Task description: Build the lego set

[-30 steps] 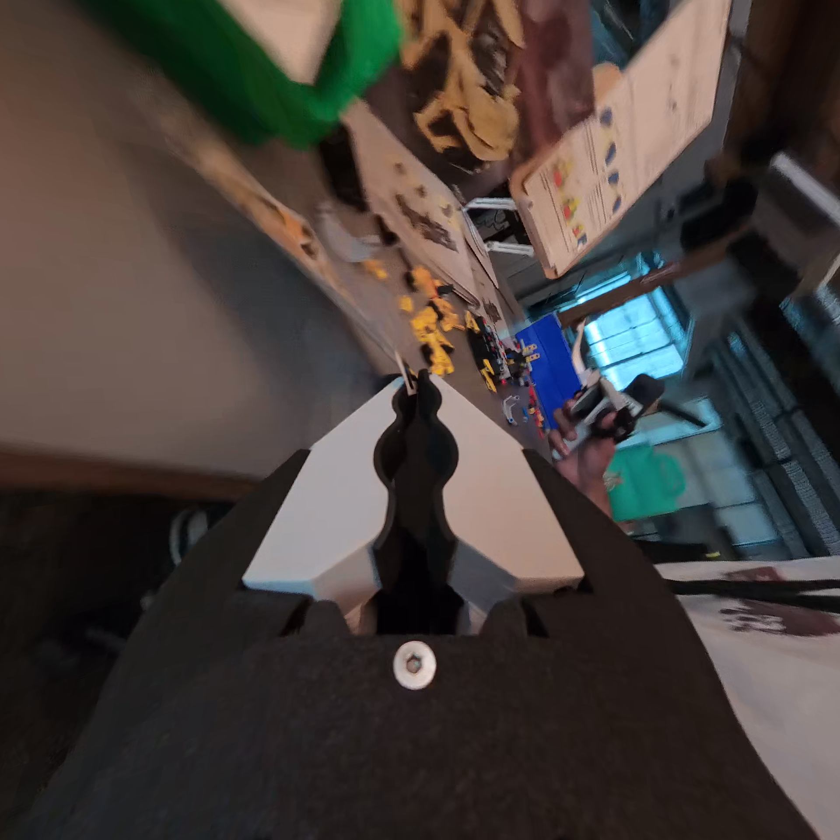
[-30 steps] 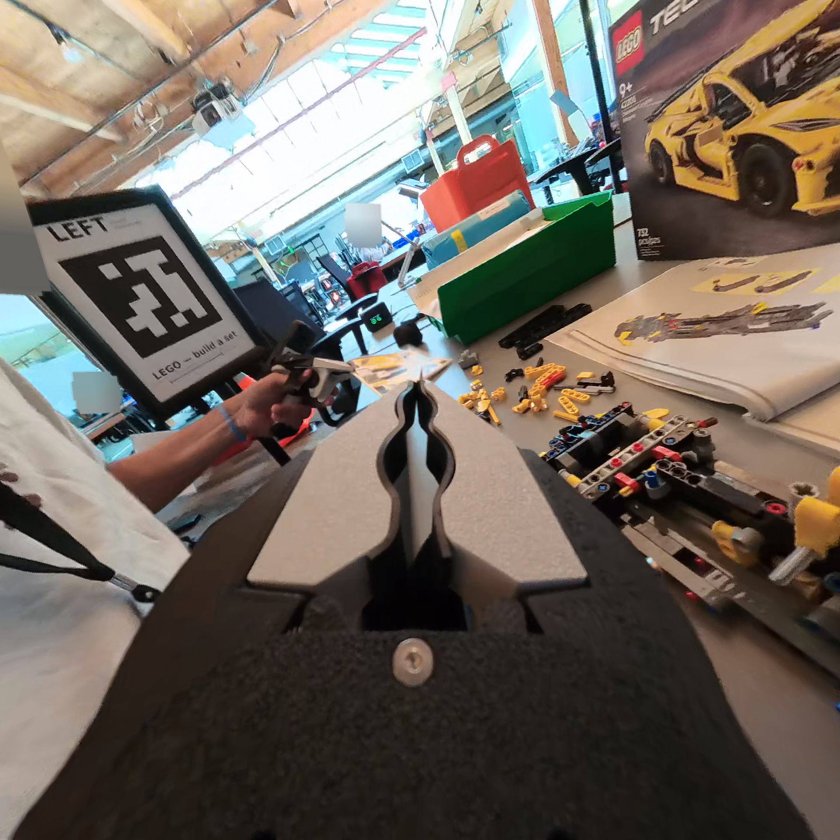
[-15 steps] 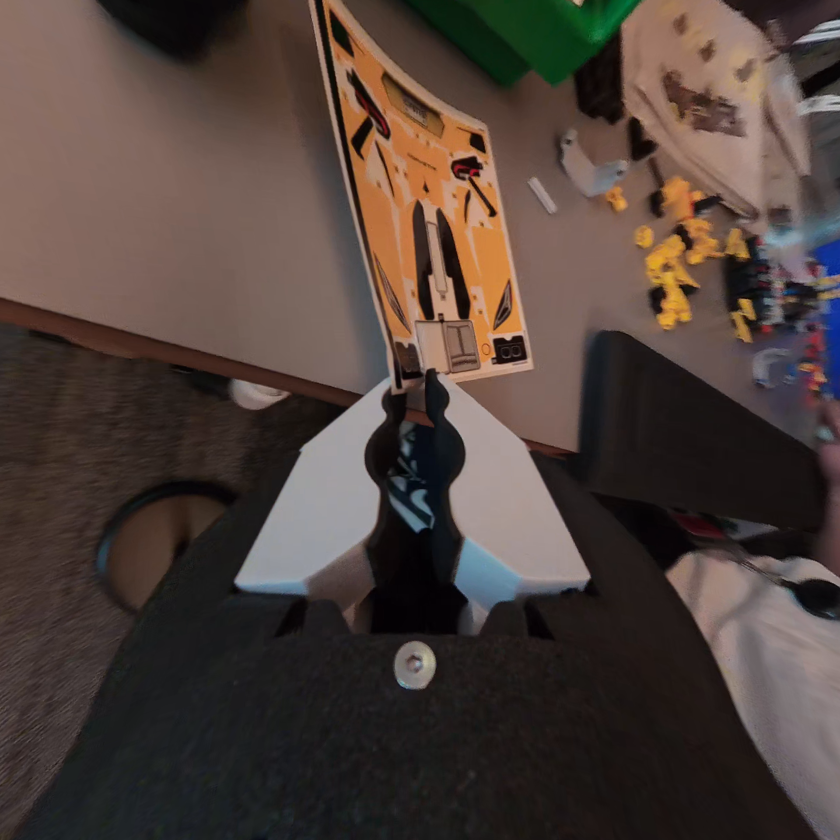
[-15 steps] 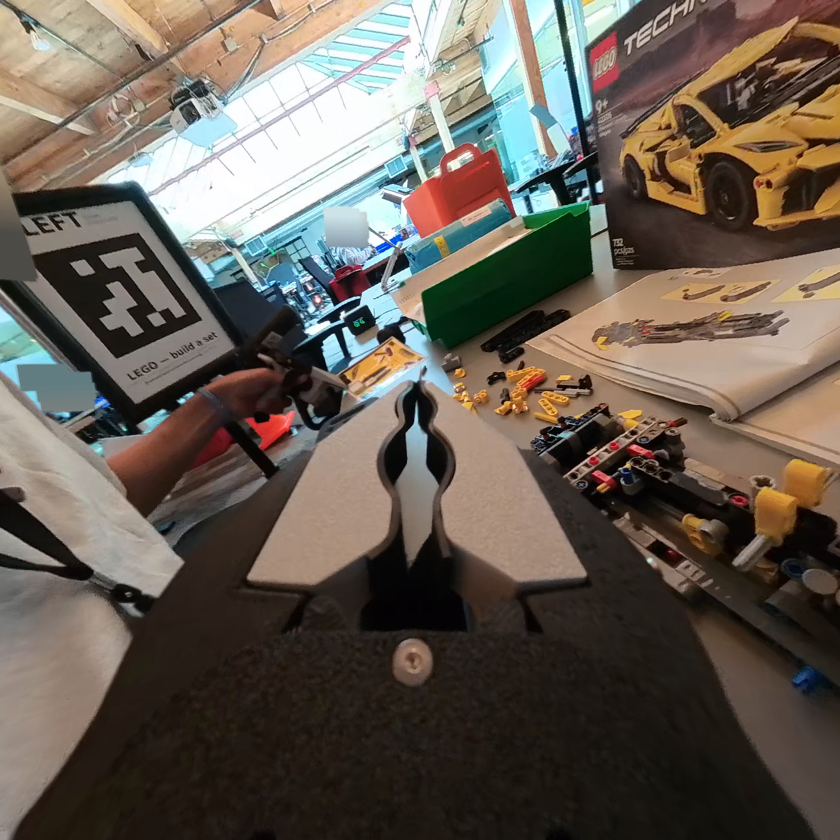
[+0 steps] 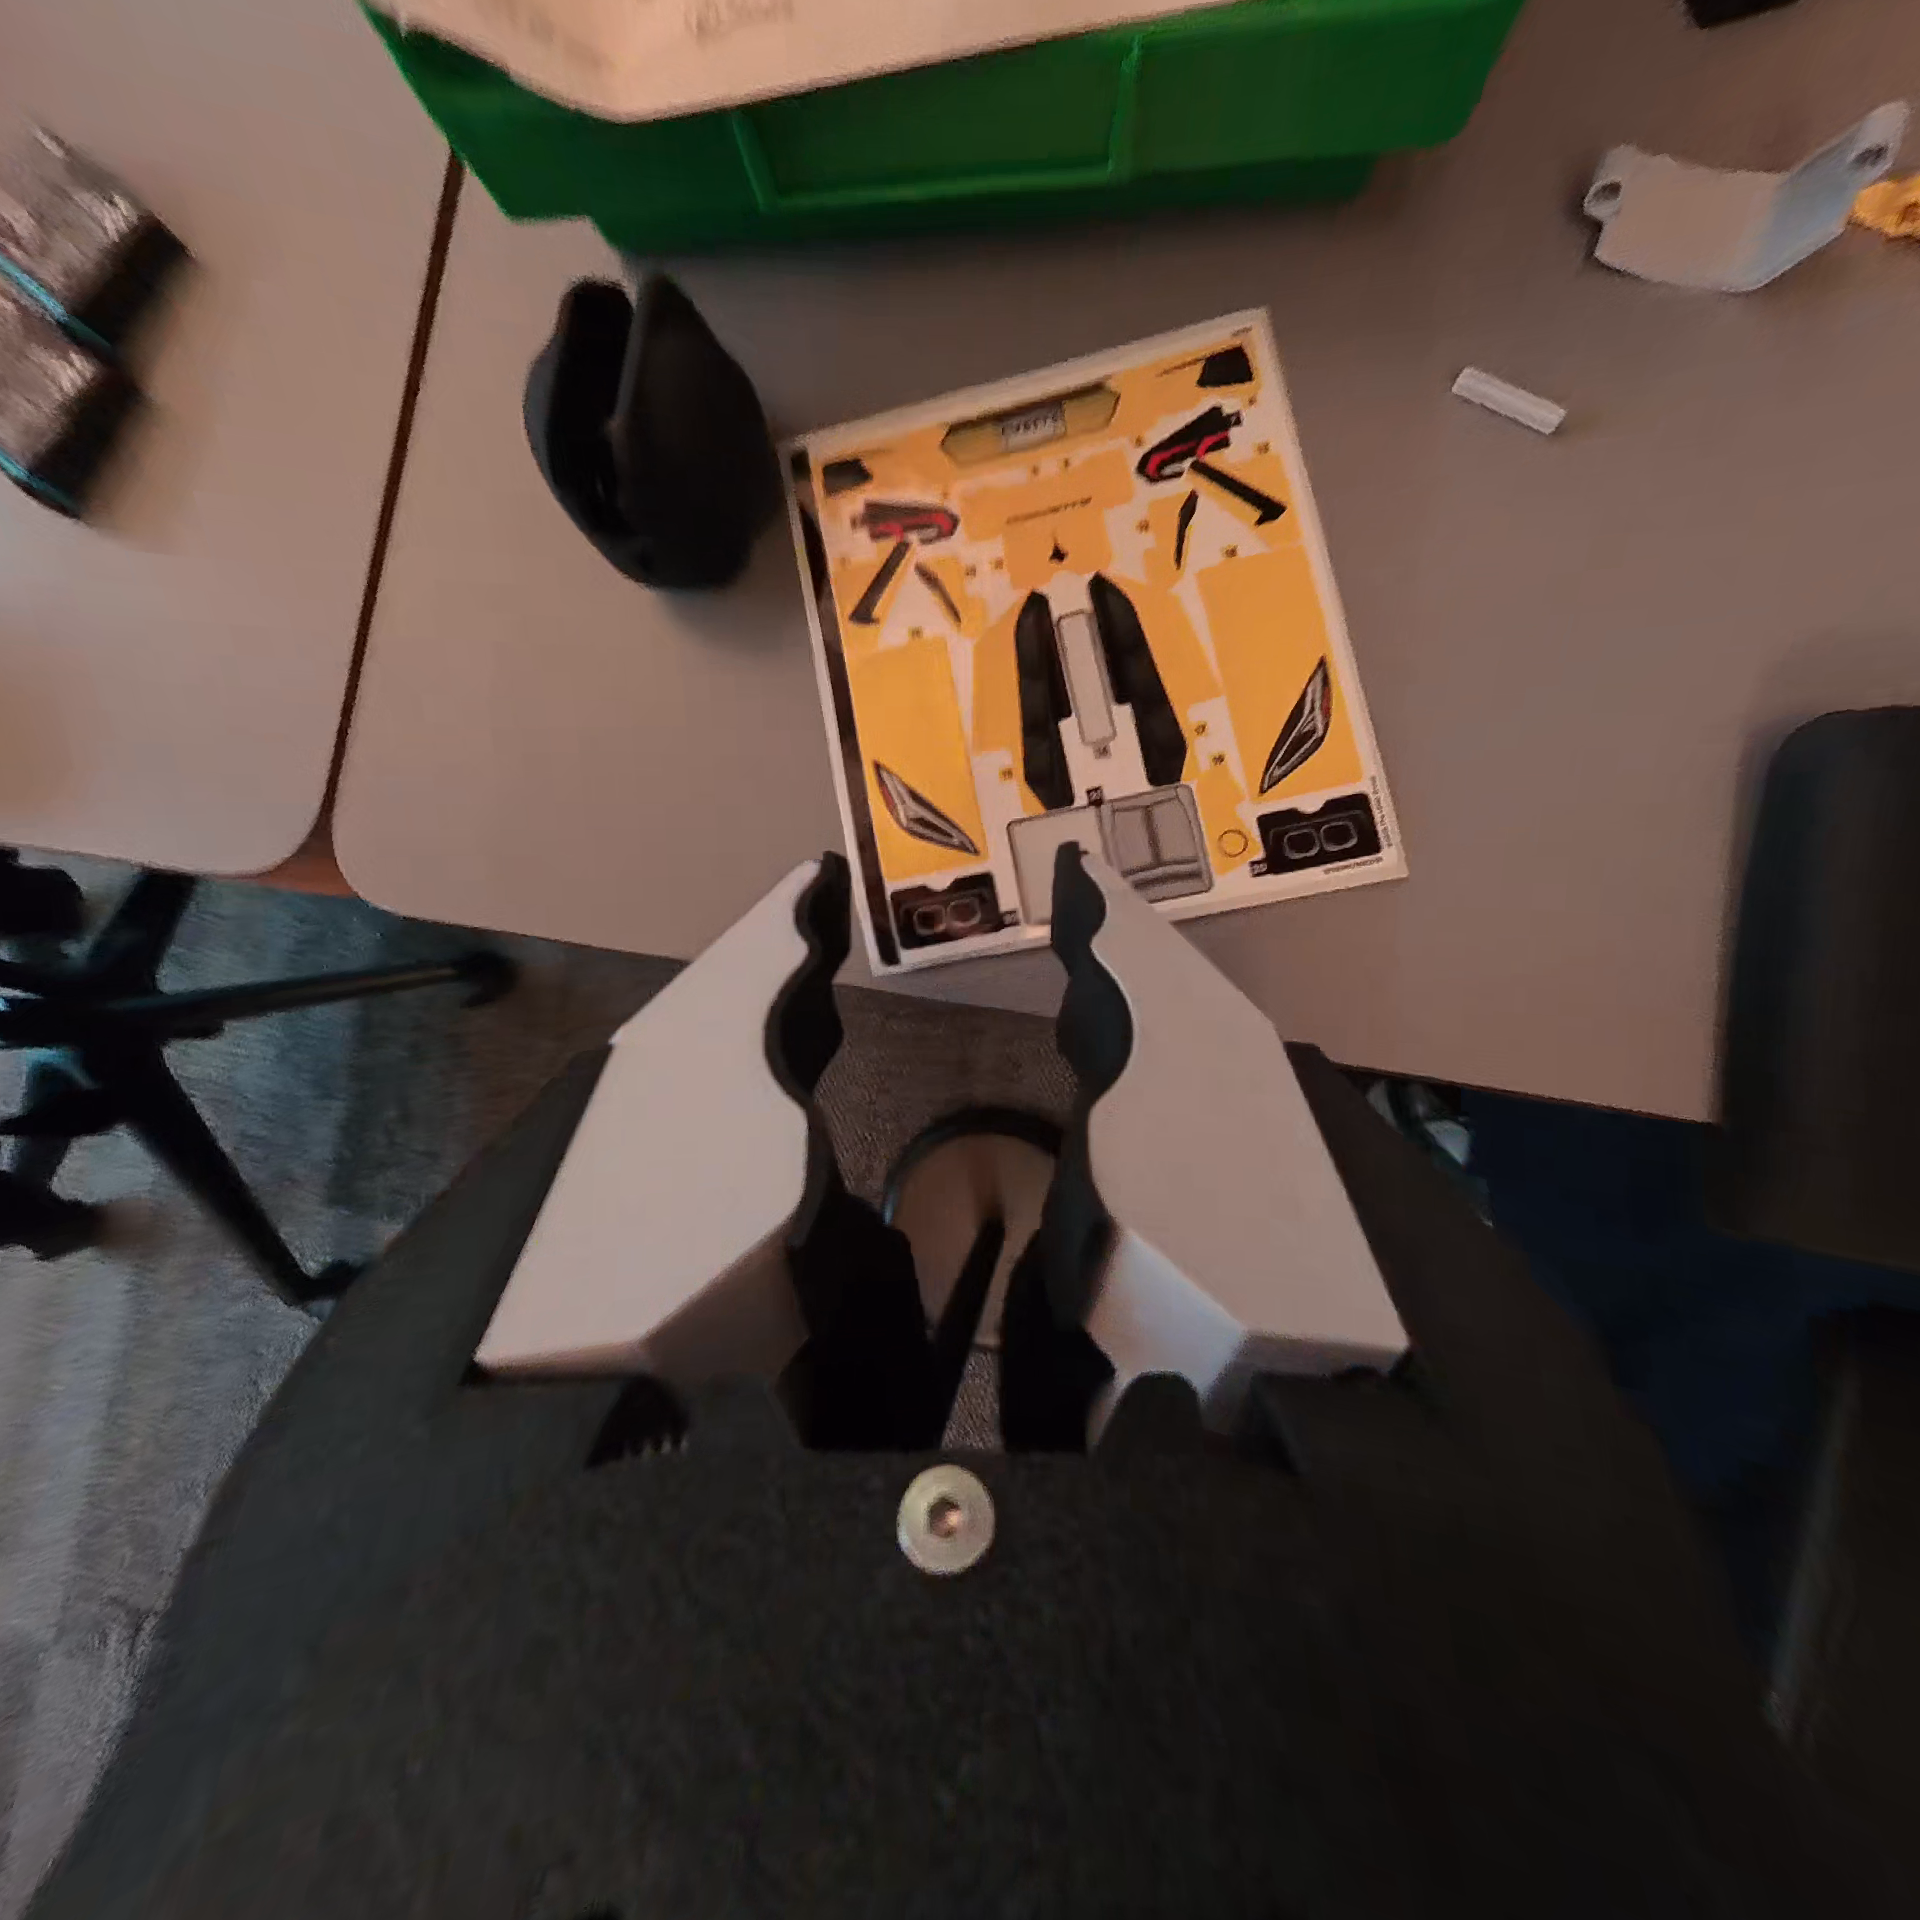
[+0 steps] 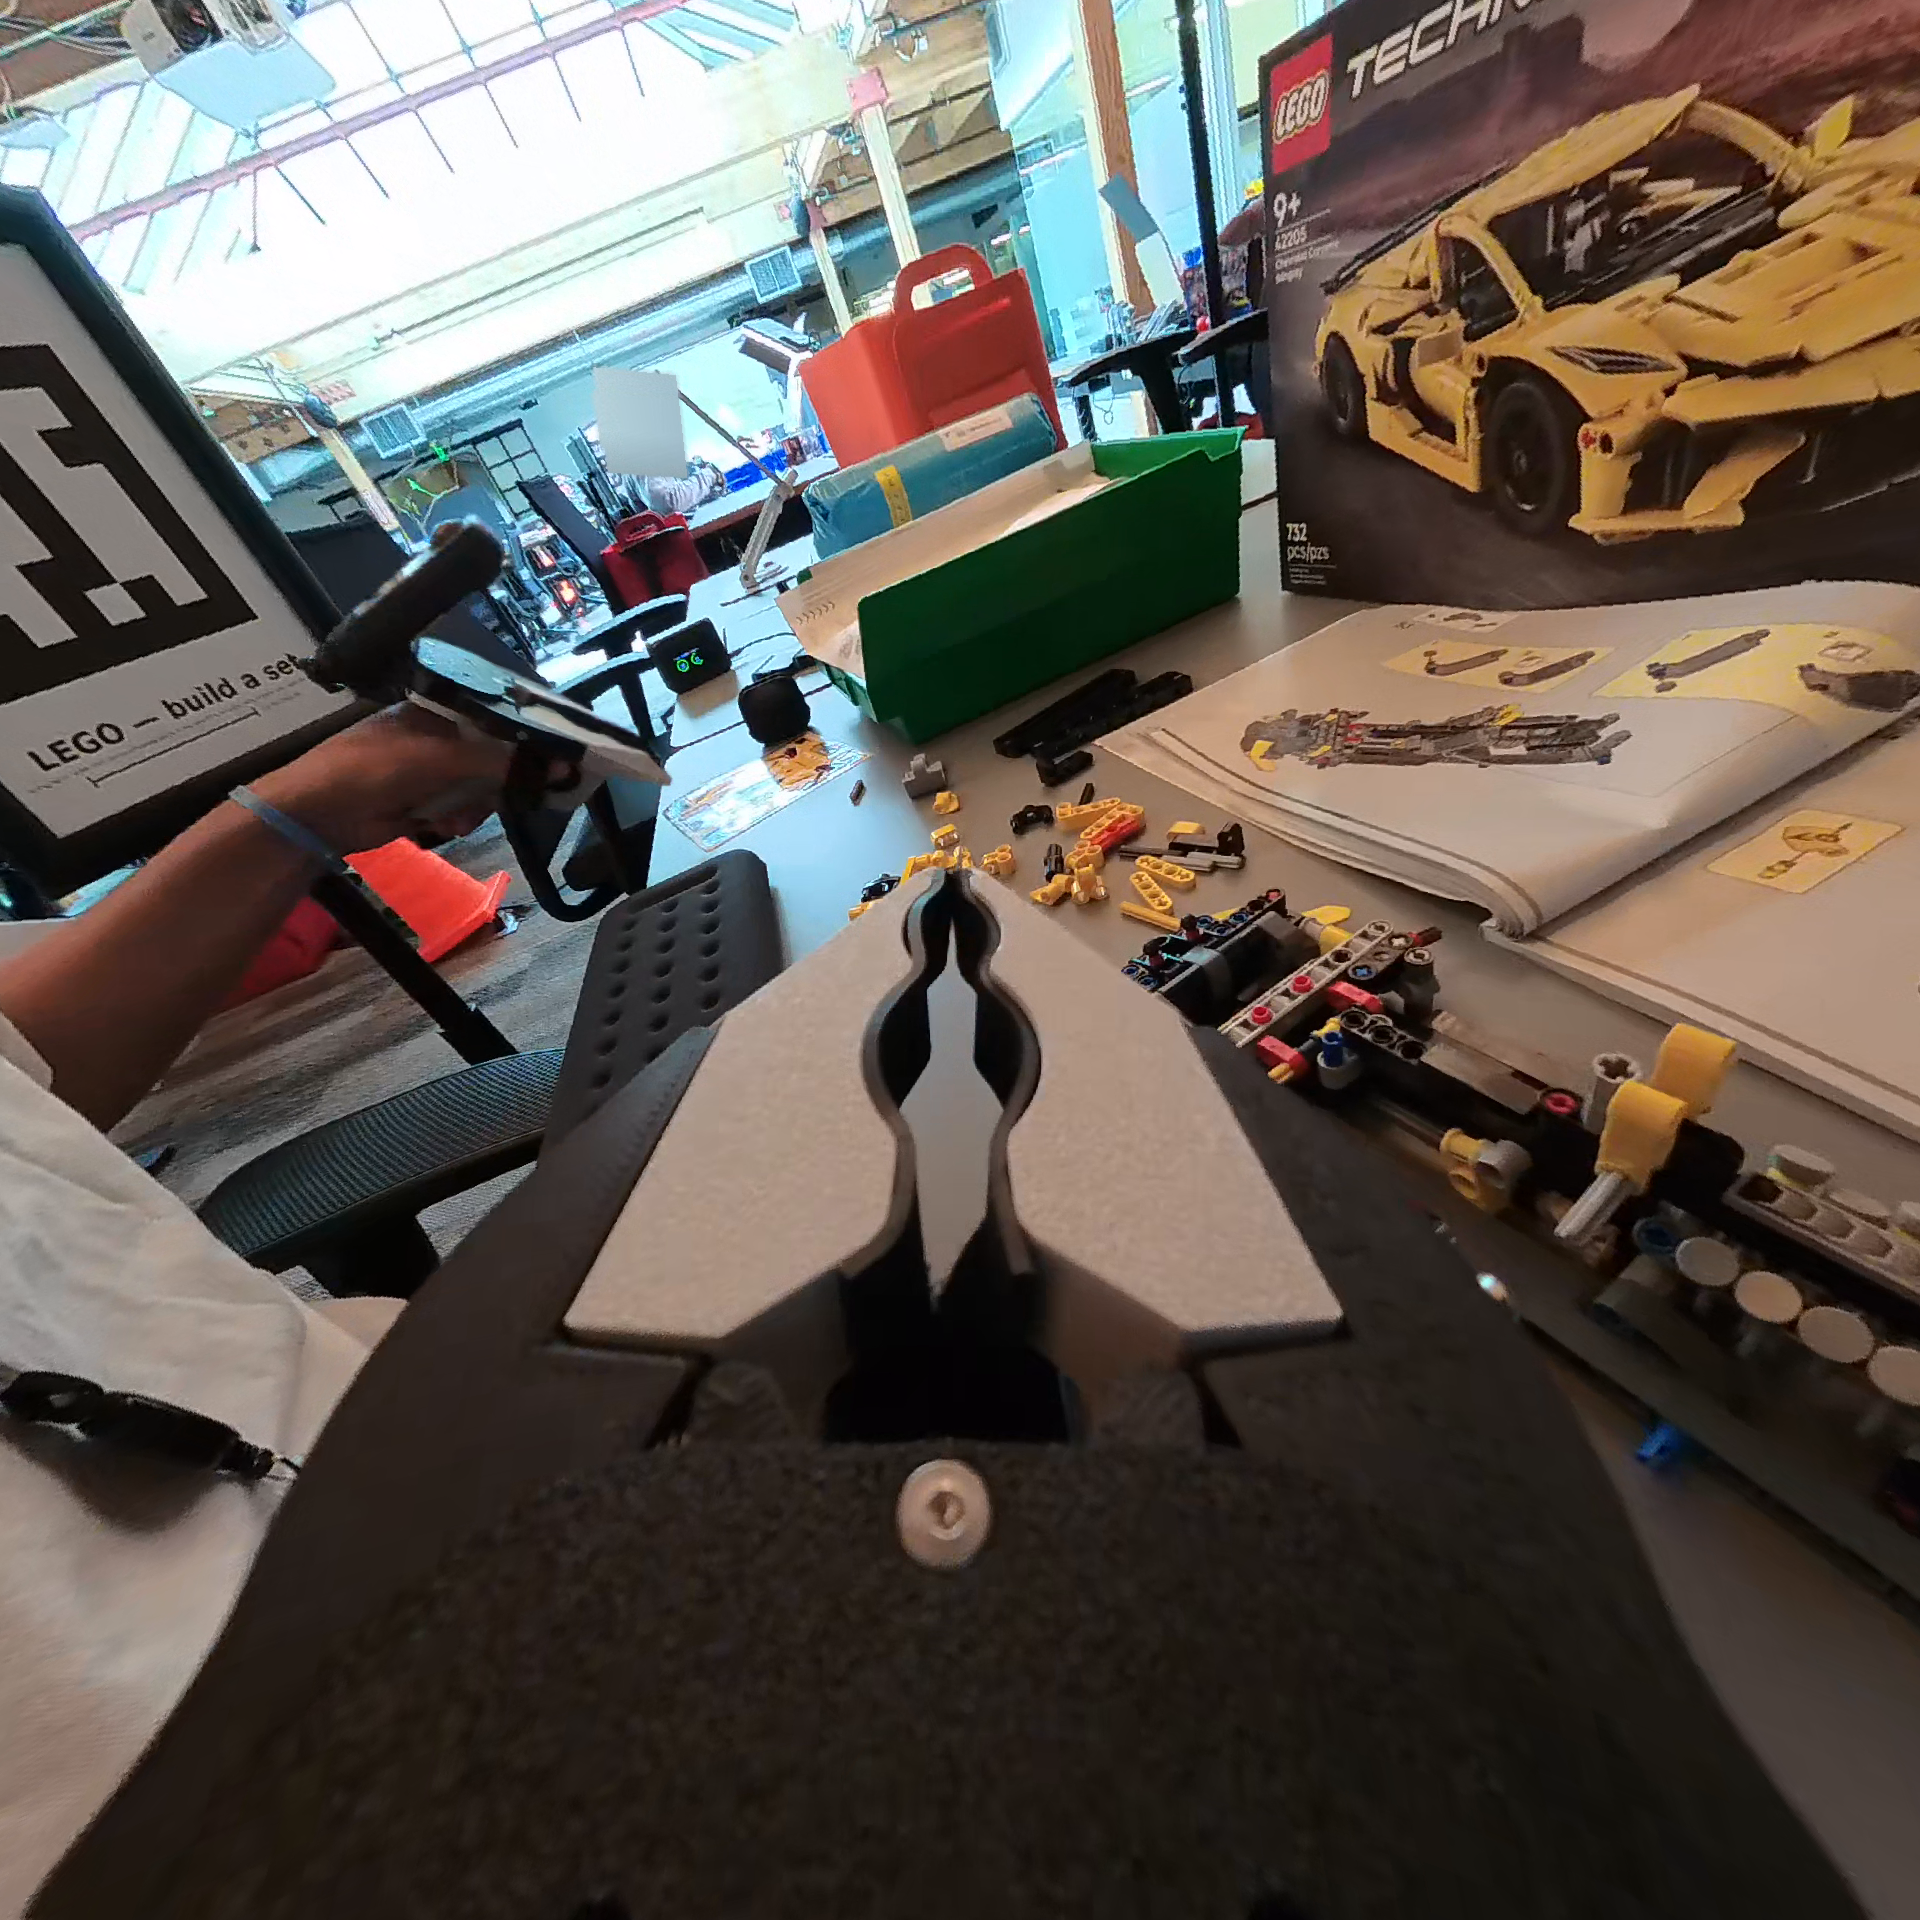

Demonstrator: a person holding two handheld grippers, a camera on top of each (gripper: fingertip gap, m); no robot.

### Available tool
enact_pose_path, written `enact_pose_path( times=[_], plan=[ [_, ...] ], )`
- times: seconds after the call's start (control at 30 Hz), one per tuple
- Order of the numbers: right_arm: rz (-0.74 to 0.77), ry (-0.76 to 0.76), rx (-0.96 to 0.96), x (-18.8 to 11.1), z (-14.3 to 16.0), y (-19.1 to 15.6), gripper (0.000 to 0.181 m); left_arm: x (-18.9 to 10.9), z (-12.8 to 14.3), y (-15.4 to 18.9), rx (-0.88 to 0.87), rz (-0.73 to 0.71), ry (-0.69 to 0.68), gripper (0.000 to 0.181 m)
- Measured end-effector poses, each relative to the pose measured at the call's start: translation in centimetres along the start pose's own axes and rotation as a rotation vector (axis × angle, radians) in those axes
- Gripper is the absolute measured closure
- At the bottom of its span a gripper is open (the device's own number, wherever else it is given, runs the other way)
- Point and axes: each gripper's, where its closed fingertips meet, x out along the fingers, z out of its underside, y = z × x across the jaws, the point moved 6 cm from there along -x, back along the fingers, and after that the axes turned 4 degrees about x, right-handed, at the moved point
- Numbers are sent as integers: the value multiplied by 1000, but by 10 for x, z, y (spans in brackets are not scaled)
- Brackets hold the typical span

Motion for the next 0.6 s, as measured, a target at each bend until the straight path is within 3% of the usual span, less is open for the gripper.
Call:
enact_pose_path(
  times=[0.17, 0.27, 0.37, 0.47, 0.6],
  plan=[
    [8, 9, 6, -2, -1, 1, 181, -6, -19, 13, 33, 23, 76, 140],
    [20, 26, 6, -4, -3, 3, 181, -19, -51, 45, 60, 166, 237, 140],
    [32, 39, 0, -5, -4, 4, 181, -32, -87, 113, 141, 471, 410, 141],
    [48, 61, -16, -10, -8, 4, 181, -39, -108, 198, 327, 796, 489, 149],
    [99, 91, -11, -29, -11, 7, 181, -24, -125, 296, 569, 1001, 403, 151]
  ],
)
